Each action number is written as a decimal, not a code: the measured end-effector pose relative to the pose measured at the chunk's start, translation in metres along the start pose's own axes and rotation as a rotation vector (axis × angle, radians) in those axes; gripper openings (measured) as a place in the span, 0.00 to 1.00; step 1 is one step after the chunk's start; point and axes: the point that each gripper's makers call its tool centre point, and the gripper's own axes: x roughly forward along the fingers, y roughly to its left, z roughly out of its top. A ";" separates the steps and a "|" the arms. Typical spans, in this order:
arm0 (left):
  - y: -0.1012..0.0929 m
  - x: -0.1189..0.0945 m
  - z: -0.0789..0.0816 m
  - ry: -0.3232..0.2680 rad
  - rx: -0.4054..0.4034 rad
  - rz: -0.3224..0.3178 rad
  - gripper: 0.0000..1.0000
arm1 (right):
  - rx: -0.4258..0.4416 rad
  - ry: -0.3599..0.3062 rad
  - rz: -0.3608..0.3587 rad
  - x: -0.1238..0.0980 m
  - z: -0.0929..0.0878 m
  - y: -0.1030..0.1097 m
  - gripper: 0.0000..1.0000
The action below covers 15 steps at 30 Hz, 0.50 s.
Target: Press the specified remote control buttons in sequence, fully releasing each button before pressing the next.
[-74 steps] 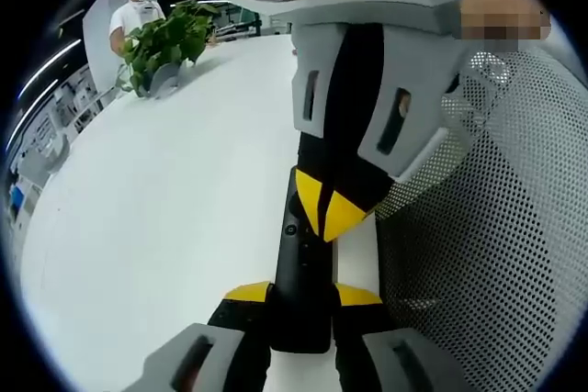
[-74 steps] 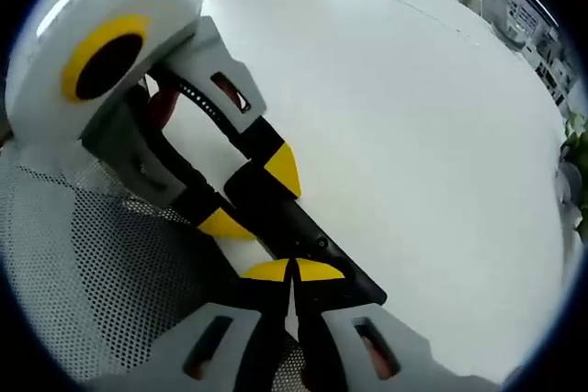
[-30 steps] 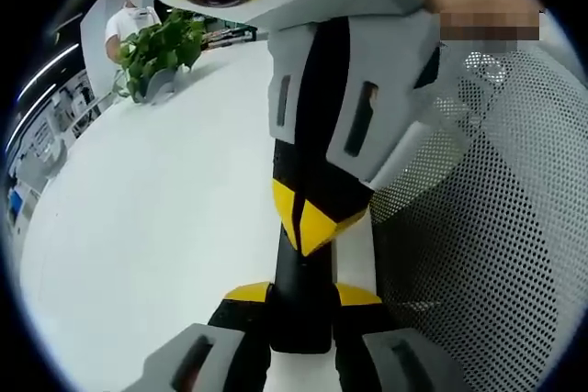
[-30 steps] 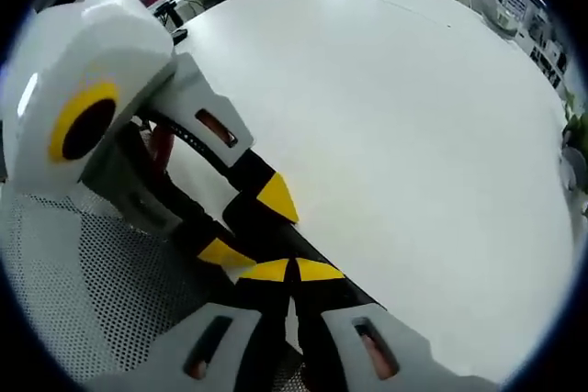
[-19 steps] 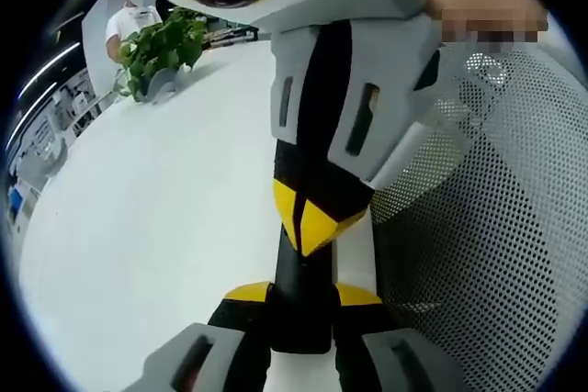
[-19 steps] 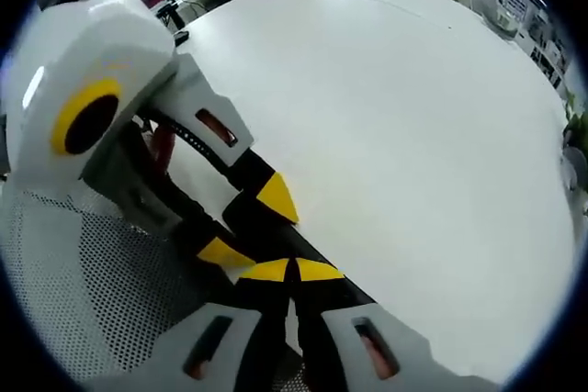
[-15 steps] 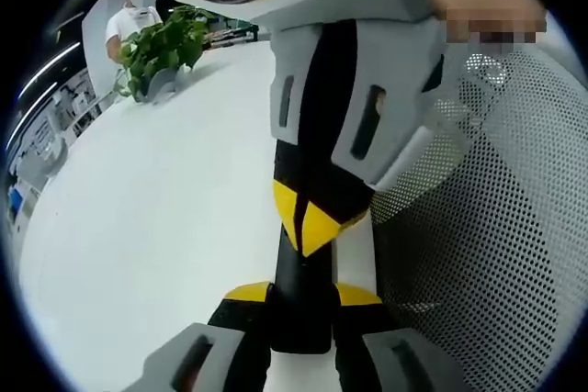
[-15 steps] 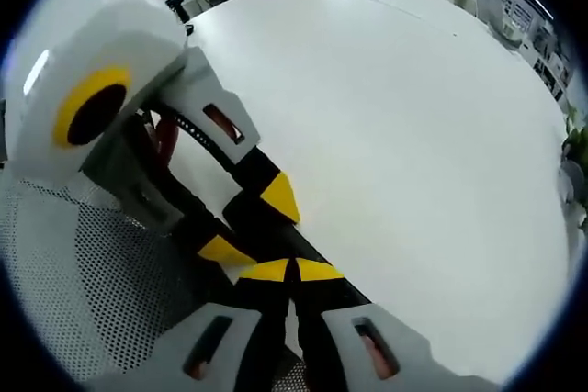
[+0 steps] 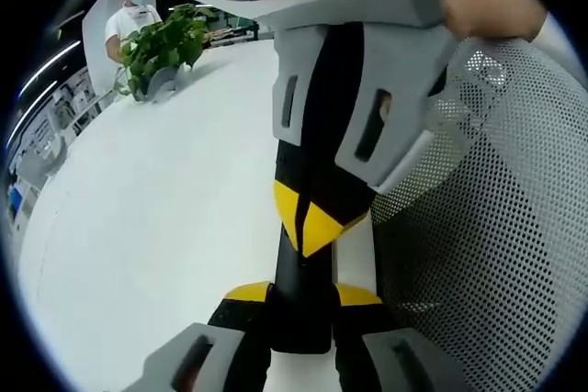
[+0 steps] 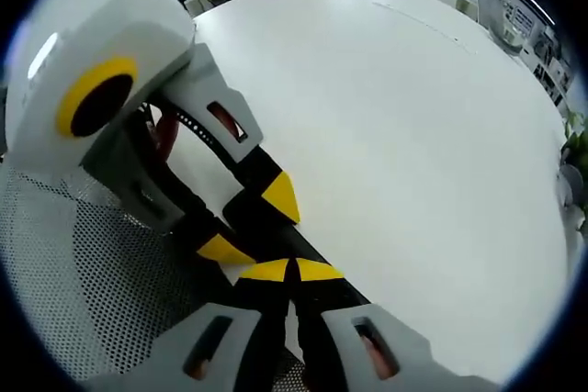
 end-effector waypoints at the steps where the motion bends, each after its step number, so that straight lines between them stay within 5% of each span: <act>1: 0.000 0.000 0.000 0.000 0.001 0.001 0.25 | 0.002 0.001 -0.001 0.000 0.000 0.000 0.00; 15: 0.000 0.000 0.000 0.000 0.001 -0.001 0.25 | -0.004 -0.013 0.033 0.002 0.004 0.008 0.00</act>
